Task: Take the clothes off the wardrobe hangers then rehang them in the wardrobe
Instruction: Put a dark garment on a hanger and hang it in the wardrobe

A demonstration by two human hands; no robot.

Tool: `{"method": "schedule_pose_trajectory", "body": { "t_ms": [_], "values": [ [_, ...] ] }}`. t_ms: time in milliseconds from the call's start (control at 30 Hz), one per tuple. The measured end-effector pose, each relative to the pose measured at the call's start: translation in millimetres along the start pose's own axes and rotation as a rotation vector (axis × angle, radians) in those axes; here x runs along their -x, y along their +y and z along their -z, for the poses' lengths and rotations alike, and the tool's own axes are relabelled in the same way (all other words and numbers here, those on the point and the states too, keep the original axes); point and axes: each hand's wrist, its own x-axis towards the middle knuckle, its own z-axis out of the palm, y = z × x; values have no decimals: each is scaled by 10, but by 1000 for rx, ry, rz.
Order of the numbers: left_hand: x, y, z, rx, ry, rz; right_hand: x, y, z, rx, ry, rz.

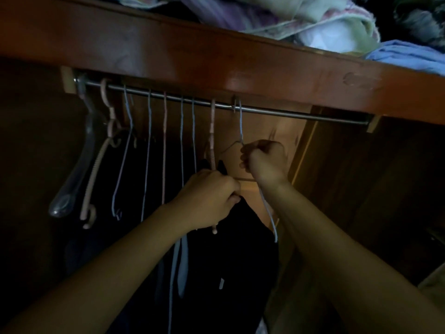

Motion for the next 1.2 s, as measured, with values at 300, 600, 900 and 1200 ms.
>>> {"method": "schedule_pose_trajectory", "body": {
  "t_ms": [300, 600, 900, 1200],
  "values": [
    [96, -41, 131, 28, -7, 11, -322, -43, -323, -32, 103, 58],
    [128, 7, 99, 55, 24, -2, -437, 163, -545, -35, 55, -43],
    [112, 89, 102, 137, 141, 58, -273, 310, -300, -190, -96, -131],
    [-43, 376, -59, 174, 104, 8, -18, 573, 528, 444, -305, -49]
  ]
}}
